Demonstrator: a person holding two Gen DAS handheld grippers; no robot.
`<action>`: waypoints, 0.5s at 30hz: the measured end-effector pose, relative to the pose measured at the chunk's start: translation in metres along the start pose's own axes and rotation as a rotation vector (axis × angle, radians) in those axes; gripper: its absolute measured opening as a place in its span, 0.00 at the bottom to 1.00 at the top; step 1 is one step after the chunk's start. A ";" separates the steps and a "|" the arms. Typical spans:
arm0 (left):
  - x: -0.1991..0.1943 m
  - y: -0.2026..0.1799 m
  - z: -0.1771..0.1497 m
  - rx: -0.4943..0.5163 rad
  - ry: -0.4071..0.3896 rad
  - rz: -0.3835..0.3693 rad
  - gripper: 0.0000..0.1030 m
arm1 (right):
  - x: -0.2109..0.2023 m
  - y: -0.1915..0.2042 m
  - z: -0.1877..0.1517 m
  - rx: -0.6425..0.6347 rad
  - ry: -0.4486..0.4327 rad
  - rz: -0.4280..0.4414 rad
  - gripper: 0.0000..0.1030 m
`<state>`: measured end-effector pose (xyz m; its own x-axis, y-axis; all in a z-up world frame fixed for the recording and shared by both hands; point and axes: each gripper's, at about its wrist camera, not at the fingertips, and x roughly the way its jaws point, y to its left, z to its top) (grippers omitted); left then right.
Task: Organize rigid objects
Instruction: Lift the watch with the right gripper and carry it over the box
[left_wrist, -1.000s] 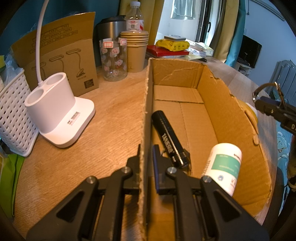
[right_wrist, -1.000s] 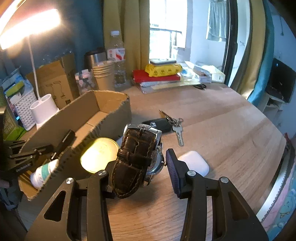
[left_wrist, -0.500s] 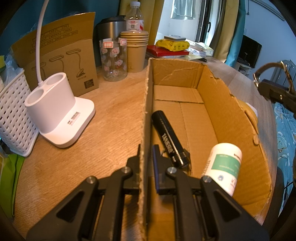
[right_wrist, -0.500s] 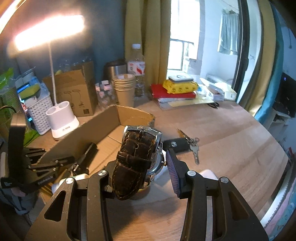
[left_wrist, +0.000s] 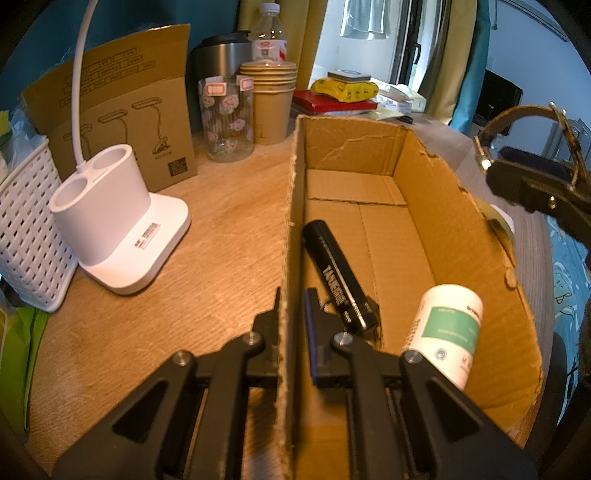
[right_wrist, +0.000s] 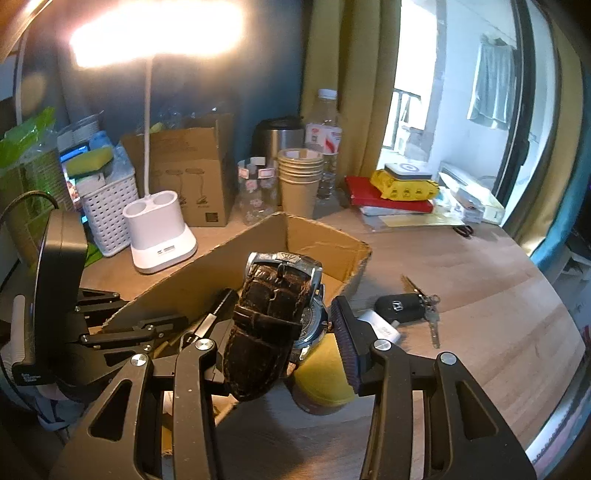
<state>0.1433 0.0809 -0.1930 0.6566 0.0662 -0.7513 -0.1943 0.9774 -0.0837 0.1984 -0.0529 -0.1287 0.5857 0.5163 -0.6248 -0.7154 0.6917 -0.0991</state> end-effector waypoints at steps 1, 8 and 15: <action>0.000 0.001 0.001 -0.001 0.000 -0.001 0.09 | 0.001 0.001 0.000 -0.003 0.002 0.002 0.44; 0.000 0.000 0.000 0.000 0.000 0.000 0.09 | 0.010 0.006 -0.002 -0.012 0.020 0.019 0.44; 0.000 0.001 0.001 0.000 0.000 0.000 0.09 | 0.028 0.015 -0.004 -0.036 0.052 0.035 0.44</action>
<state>0.1437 0.0817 -0.1925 0.6568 0.0665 -0.7512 -0.1946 0.9773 -0.0837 0.2028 -0.0300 -0.1509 0.5403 0.5125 -0.6674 -0.7490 0.6544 -0.1039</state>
